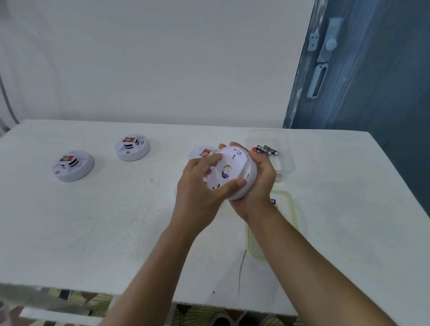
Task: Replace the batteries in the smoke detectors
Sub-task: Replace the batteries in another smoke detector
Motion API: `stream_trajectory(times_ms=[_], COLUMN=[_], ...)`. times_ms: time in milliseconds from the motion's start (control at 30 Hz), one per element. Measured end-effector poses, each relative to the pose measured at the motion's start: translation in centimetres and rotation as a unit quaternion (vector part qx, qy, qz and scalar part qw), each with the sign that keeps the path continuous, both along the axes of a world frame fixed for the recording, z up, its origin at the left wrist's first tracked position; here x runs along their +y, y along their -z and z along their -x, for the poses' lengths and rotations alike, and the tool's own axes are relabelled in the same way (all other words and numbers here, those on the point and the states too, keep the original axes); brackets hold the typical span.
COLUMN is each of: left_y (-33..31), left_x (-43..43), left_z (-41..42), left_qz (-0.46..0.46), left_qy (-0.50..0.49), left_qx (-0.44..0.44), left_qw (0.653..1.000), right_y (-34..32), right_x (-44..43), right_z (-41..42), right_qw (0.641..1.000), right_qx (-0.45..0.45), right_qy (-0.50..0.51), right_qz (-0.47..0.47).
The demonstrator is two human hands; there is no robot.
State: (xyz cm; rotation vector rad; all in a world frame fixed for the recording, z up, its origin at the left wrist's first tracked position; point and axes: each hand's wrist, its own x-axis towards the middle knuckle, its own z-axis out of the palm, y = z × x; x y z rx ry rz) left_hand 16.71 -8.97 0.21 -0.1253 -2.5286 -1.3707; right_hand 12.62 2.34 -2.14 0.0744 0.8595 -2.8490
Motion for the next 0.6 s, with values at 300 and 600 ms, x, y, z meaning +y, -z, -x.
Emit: stream_trajectory(times_ms=[300,600], left_y=[0.14,0.09], left_x=[0.24,-0.01], left_z=[0.47,0.57], left_qz=[-0.008,-0.023], left_qy=[-0.01,-0.018], left_qx=[-0.015,-0.018], left_qw=[1.0,0.999], right_y=[-0.04,-0.13], right_x=[0.02,-0.17], right_z=[-0.06,-0.13], right_qw=[1.0,1.0], right_qx=[-0.008,-0.003], right_qy=[0.007,0.01], right_qz=[-0.004,-0.007])
